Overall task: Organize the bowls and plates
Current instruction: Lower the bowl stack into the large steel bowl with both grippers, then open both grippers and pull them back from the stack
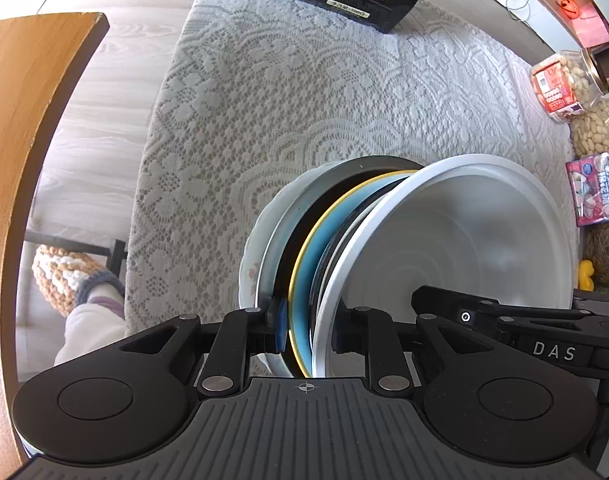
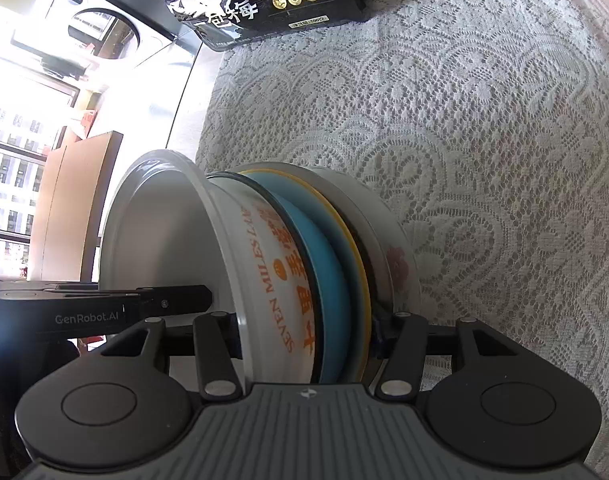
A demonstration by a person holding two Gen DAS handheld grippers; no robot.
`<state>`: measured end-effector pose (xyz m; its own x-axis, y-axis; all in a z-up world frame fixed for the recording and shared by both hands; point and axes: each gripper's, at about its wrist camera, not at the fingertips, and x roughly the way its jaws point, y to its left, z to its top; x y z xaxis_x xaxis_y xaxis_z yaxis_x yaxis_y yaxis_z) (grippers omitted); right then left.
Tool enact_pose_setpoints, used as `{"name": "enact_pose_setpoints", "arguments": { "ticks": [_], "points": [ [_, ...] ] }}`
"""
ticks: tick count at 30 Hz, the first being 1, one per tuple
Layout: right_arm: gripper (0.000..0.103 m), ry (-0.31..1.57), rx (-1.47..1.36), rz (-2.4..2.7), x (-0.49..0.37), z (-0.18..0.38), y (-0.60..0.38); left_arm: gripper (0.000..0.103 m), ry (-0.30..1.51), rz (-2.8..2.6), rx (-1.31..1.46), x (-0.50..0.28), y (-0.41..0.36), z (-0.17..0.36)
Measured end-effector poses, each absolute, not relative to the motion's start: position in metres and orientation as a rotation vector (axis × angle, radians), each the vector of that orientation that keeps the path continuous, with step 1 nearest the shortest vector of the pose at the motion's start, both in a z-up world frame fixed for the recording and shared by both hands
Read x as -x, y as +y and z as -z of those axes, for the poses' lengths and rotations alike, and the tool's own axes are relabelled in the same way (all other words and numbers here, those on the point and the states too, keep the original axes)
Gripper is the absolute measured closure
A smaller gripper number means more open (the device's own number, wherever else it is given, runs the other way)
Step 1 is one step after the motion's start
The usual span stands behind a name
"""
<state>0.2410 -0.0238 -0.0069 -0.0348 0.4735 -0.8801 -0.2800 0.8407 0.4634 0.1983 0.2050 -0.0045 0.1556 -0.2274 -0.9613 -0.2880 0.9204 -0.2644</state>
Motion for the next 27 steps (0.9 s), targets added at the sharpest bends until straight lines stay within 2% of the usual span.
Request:
{"name": "enact_pose_setpoints", "arguments": {
  "ticks": [4, 14, 18, 22, 27],
  "points": [
    [0.056, 1.469, -0.144, -0.622, -0.239, 0.001, -0.028, 0.081, 1.423, -0.039, 0.413, -0.197, 0.201, 0.002],
    [0.054, 1.289, -0.066, -0.576, -0.232, -0.038, -0.046, 0.083, 1.32, -0.025, 0.362, -0.198, 0.193, -0.027],
    [0.055, 1.27, -0.102, -0.57, -0.227, -0.034, -0.055, 0.077, 1.273, 0.008, 0.378, -0.194, 0.192, -0.034],
    [0.054, 1.265, -0.138, -0.578, -0.219, -0.026, -0.048, 0.074, 1.239, 0.013, 0.401, -0.188, 0.194, -0.039],
    [0.054, 1.193, -0.14, -0.55, -0.216, -0.029, -0.046, 0.074, 1.107, 0.029, 0.397, -0.173, 0.199, -0.062]
  ]
}}
